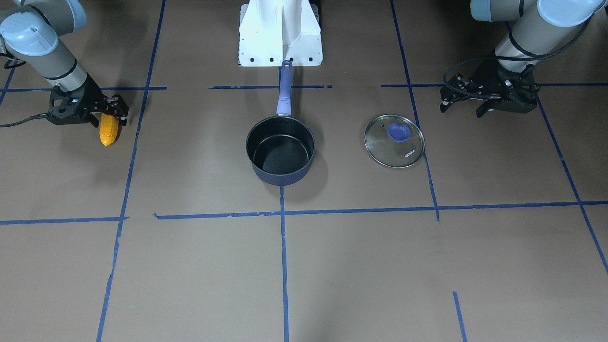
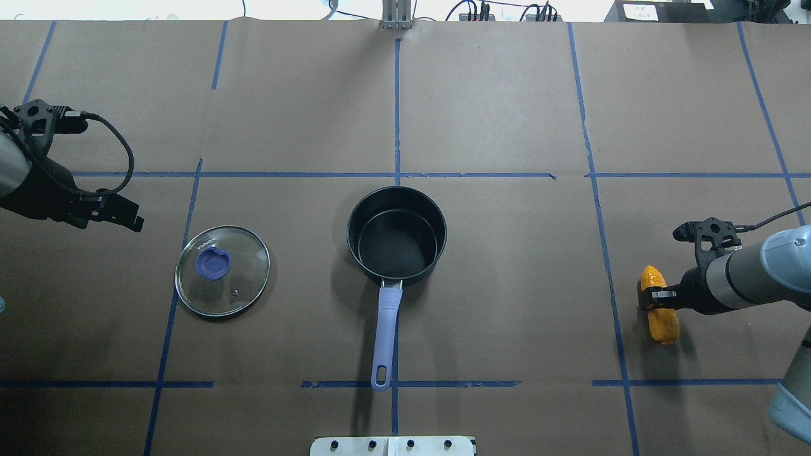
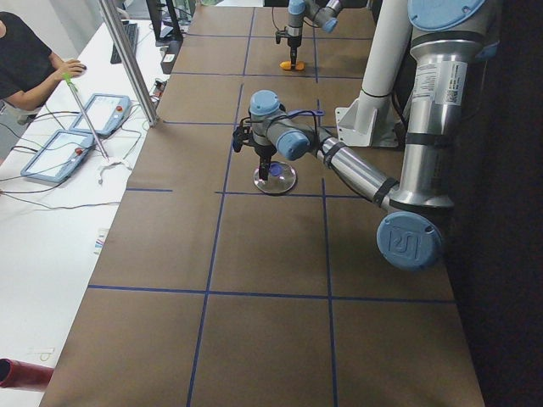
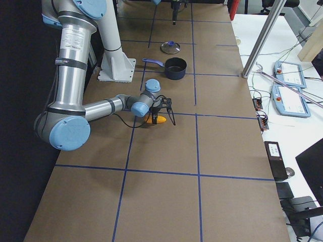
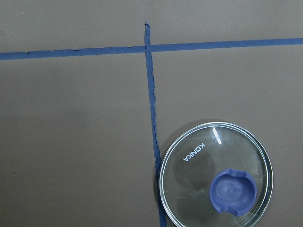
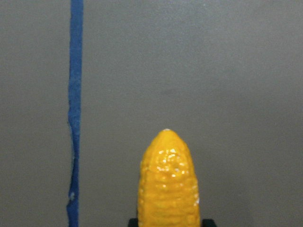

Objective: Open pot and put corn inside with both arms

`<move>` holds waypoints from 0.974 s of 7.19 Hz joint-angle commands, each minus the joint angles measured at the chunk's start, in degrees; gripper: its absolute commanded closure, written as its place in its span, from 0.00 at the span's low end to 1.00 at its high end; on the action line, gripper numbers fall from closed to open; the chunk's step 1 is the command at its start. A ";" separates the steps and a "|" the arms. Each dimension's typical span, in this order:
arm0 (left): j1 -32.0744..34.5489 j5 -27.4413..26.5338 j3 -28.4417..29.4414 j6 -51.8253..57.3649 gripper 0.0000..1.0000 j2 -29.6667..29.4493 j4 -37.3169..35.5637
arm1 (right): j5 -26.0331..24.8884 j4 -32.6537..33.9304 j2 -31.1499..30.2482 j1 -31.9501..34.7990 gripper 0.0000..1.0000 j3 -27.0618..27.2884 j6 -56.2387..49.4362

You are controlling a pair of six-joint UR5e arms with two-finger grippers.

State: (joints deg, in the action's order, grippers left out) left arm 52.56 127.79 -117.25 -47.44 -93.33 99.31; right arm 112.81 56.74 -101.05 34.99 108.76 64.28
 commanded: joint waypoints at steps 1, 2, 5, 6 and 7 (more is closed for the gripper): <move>0.00 0.00 -0.17 -0.02 0.00 -0.01 0.00 | 0.30 -0.05 0.23 0.08 1.00 0.65 0.06; 0.09 0.00 -0.61 -0.02 0.00 0.08 0.00 | 0.74 1.00 0.67 0.00 1.00 4.84 0.15; 0.79 0.09 -1.93 0.07 0.00 1.39 0.00 | 0.39 22.45 25.61 -2.27 1.00 7.09 9.16; 0.79 0.00 -1.93 0.07 0.00 1.40 0.00 | 0.22 28.54 37.47 -4.55 1.00 2.12 12.25; 0.88 0.09 -1.93 0.07 0.00 1.48 0.00 | 0.04 28.95 43.94 -5.27 1.00 -3.07 16.63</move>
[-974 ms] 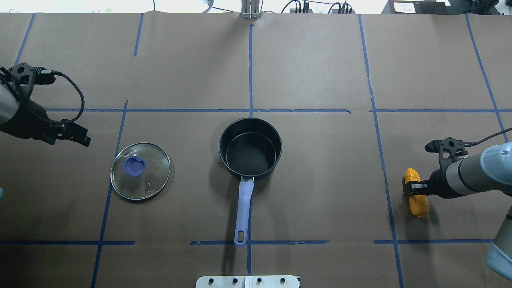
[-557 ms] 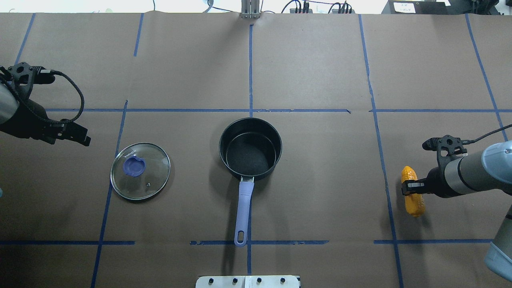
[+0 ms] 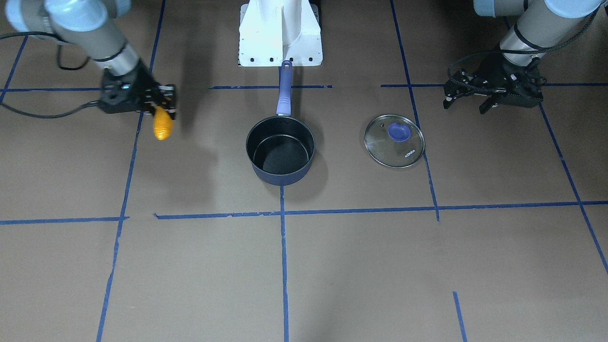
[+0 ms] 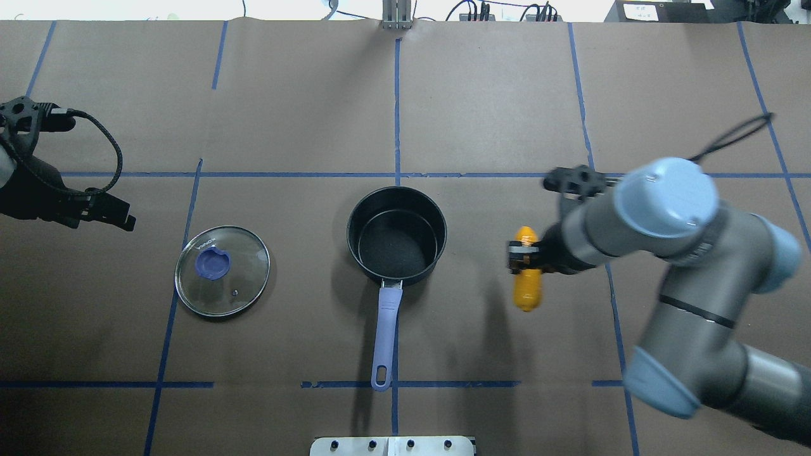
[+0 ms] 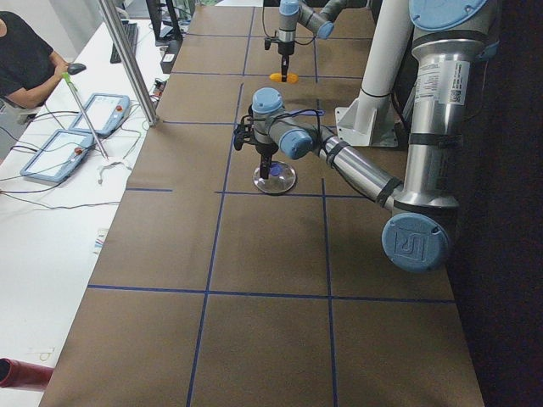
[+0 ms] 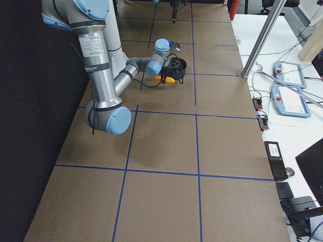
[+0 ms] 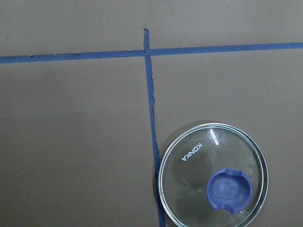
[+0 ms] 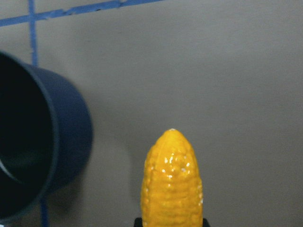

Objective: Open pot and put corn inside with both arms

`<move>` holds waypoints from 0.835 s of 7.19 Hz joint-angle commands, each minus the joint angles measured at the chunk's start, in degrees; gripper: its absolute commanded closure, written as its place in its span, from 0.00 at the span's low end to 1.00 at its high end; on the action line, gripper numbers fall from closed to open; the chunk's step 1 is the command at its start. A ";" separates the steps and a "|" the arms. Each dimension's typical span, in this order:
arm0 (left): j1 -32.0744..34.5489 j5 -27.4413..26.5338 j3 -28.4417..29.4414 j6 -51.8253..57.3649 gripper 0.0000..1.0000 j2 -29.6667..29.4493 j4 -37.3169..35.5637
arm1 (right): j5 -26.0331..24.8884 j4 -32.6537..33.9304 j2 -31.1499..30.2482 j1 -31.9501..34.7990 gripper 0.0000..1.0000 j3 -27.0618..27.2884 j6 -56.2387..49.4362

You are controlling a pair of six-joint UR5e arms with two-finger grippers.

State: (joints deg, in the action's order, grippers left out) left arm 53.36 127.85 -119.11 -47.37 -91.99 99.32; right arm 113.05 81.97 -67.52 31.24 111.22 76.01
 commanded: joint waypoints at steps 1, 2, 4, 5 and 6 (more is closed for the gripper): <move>-0.01 -0.05 0.02 0.00 0.00 0.15 0.00 | -0.72 3.37 14.31 -1.53 1.00 -9.83 6.32; -0.01 -0.05 0.02 0.00 0.00 0.15 0.00 | -1.76 3.37 17.22 -1.53 1.00 -13.10 6.51; -0.01 -0.05 0.02 0.00 0.00 0.15 0.00 | -2.92 3.28 18.83 -1.71 1.00 -15.32 6.43; -0.01 -0.14 -0.07 -0.09 0.00 0.15 0.00 | -2.92 3.28 18.92 -1.71 0.98 -15.68 6.43; -0.01 -0.14 -0.07 -0.09 0.00 0.15 0.00 | -3.01 3.28 18.92 -1.71 0.69 -15.68 6.34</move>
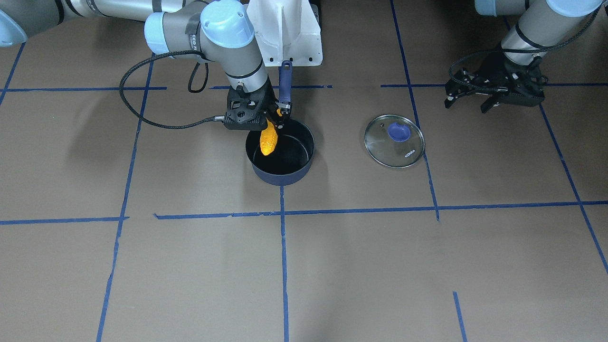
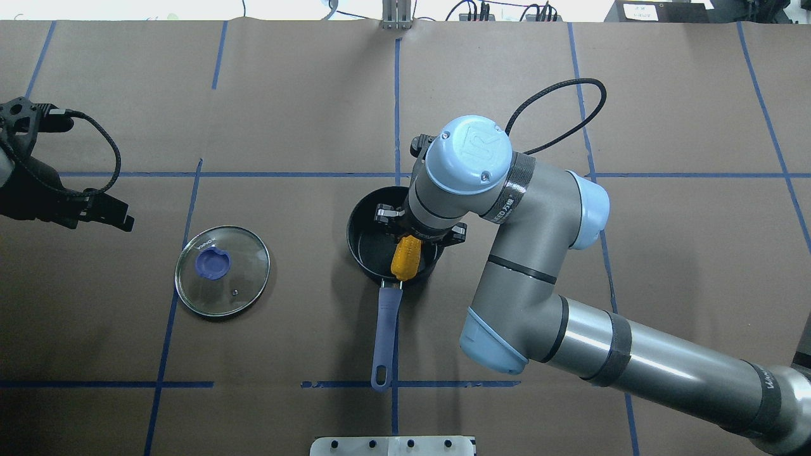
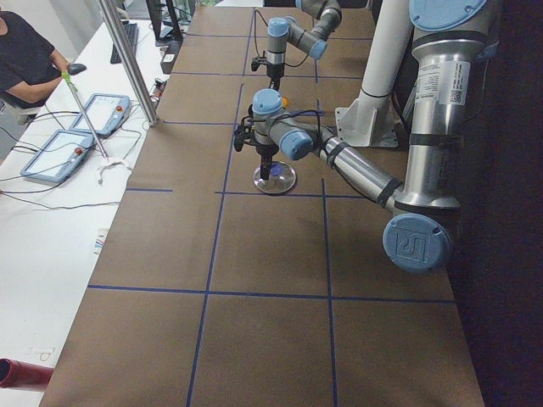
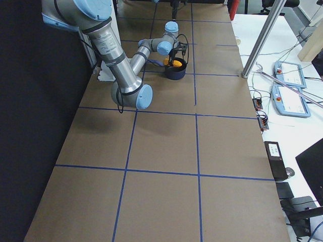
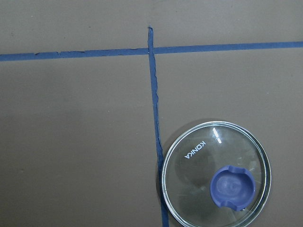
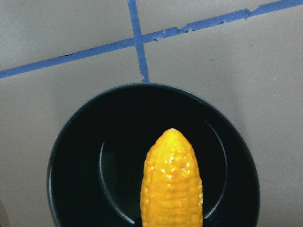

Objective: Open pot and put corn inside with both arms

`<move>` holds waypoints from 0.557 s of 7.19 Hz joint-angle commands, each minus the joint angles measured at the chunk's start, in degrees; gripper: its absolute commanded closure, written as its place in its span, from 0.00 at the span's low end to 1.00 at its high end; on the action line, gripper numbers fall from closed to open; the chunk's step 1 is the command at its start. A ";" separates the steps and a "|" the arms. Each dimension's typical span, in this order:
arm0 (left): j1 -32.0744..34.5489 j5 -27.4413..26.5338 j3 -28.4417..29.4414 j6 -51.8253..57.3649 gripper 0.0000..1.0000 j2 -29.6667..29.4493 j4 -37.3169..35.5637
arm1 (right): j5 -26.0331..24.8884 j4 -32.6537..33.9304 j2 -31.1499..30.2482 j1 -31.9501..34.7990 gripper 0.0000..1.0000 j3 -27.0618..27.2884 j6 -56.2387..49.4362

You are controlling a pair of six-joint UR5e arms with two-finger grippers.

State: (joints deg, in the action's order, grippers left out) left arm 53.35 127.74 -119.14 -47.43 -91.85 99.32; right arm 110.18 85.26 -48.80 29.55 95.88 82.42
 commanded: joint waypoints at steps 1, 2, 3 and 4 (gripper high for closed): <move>0.00 -0.12 0.04 -0.03 0.00 0.00 0.00 | -0.58 0.16 0.29 -0.02 0.02 -0.43 0.02; 0.00 -0.12 0.04 -0.03 0.00 0.00 0.00 | -0.84 0.17 0.29 -0.02 0.01 -0.52 0.02; 0.00 -0.12 0.22 -0.03 0.00 0.00 0.00 | -0.85 0.17 0.20 -0.02 0.00 -0.43 -0.32; 0.00 -0.12 0.57 0.40 0.00 0.09 0.00 | -0.41 0.17 -0.41 0.24 0.00 0.35 -0.76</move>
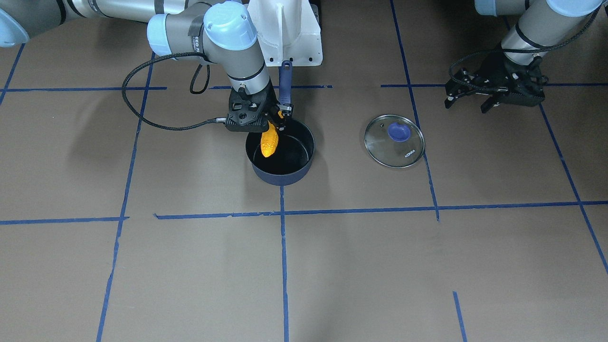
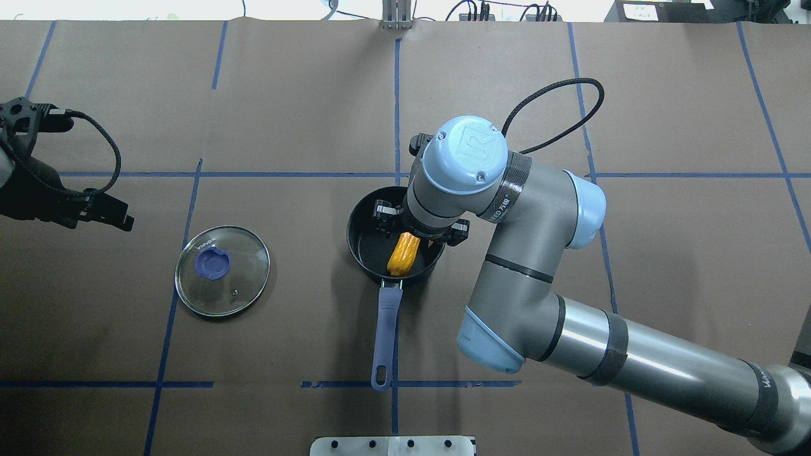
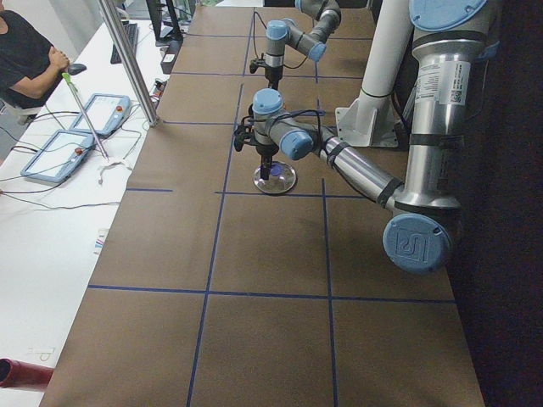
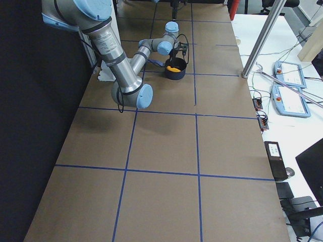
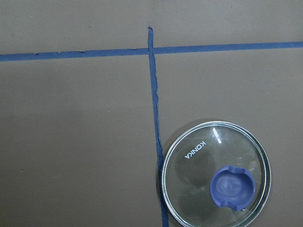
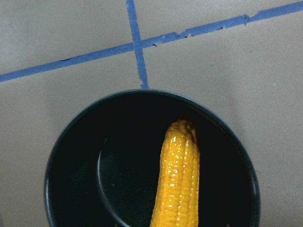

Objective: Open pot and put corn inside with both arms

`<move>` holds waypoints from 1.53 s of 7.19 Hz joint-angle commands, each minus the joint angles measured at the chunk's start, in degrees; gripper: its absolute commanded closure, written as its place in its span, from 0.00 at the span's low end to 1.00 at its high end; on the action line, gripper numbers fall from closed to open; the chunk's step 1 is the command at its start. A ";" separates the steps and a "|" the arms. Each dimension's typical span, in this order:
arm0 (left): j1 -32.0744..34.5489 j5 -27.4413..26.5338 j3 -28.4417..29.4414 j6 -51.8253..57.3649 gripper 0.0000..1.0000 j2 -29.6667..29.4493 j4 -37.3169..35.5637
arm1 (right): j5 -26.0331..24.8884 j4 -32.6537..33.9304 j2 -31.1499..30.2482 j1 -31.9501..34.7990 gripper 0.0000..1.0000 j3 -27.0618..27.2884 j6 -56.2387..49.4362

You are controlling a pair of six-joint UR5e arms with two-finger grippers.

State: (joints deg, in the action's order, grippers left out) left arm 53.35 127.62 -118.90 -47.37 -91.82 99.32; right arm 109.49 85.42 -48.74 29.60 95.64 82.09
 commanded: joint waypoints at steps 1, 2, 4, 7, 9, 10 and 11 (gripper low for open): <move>0.00 0.08 0.33 1.05 0.00 1.37 0.09 | 1.76 0.36 -3.18 2.20 0.00 4.26 -0.53; 0.35 -0.09 0.07 1.23 0.00 3.12 0.26 | 5.08 0.45 -11.56 5.61 0.00 11.60 -2.79; 4.90 0.17 0.51 17.65 0.00 7.33 -0.26 | 13.96 0.19 -28.78 16.05 0.00 21.13 -18.73; 19.55 0.52 1.30 45.86 0.00 9.47 -13.12 | 26.09 0.44 -49.12 40.54 0.00 20.40 -60.67; 29.48 3.05 1.21 57.53 0.00 10.86 -21.25 | 26.91 0.71 -54.69 55.07 0.00 11.20 -88.13; 30.66 5.68 1.30 58.35 0.00 12.44 -21.97 | 27.09 1.41 -55.40 58.61 0.00 8.28 -93.64; 30.76 5.80 1.91 58.36 0.00 12.54 -25.11 | 27.26 4.63 -55.15 60.12 0.00 8.16 -96.04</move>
State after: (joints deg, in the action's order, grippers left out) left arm 82.81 132.18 -117.48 9.77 -80.05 77.45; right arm 136.42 87.30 -103.40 86.14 105.63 -7.99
